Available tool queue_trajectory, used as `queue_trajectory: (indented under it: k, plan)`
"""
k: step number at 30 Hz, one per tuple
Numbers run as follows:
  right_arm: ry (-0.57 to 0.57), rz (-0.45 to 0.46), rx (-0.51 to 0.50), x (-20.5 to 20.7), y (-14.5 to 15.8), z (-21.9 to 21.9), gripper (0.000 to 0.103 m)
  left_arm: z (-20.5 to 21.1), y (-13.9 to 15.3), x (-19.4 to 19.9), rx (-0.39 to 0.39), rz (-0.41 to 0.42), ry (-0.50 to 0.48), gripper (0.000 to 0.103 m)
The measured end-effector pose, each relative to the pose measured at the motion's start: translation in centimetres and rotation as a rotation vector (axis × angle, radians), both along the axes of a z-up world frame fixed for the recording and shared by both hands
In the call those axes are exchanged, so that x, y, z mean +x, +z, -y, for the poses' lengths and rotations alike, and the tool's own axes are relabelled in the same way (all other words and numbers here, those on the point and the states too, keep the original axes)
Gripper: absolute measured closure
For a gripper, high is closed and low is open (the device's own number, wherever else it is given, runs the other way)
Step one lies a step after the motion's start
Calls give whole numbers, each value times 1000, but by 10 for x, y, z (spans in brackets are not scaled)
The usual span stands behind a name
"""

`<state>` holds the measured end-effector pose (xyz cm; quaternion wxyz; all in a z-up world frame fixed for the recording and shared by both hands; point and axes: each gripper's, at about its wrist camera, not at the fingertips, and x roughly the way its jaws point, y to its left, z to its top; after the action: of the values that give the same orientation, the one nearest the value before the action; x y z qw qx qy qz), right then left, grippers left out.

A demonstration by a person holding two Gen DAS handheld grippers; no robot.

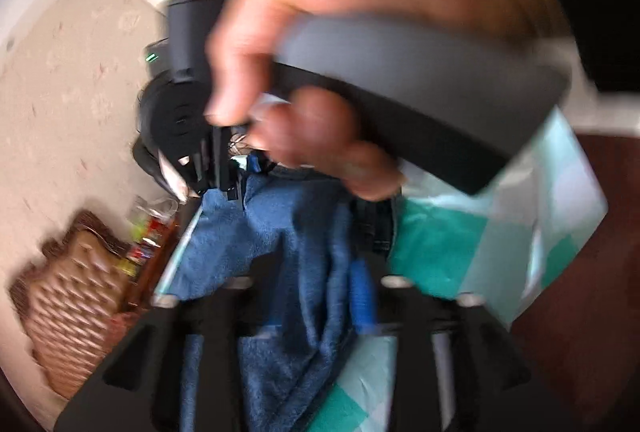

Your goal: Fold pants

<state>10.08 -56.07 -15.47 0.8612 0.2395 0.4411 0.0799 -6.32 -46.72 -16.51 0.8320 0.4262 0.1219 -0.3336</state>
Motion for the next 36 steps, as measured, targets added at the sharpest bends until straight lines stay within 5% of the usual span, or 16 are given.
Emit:
queue_trajectory:
  k: [1,6,9,11,15,18,20,25,31,36]
  plan:
    - [-9,12,-3,-2,2,0,92,-9,10,2,-42,-20,-15,32]
    - [-135,84,-49,-28,24,11,90,-91,73,27,-291,-163,0,31]
    - [-196,118,-163,-56,50,-3,90,-133,112,90,-534,-313,124,50]
    - [-200,97,-283,-67,57,-35,90,-136,121,151,-580,-416,172,77]
    - [-224,55,-432,-69,41,-74,90,-92,104,236,-511,-663,125,84]
    - [-261,-45,-466,-60,11,-79,90,-28,66,235,-331,-725,58,85]
    - [-283,-76,-475,-59,-2,-78,90,-4,38,240,-274,-748,129,90]
    - [-304,-83,-462,-61,-7,-74,90,0,19,253,-283,-761,192,90]
    - [-308,-83,-485,-60,-6,-78,90,-31,51,229,-415,-729,138,90]
    - [-308,-84,-499,-63,-5,-84,90,-33,30,224,-373,-769,119,89]
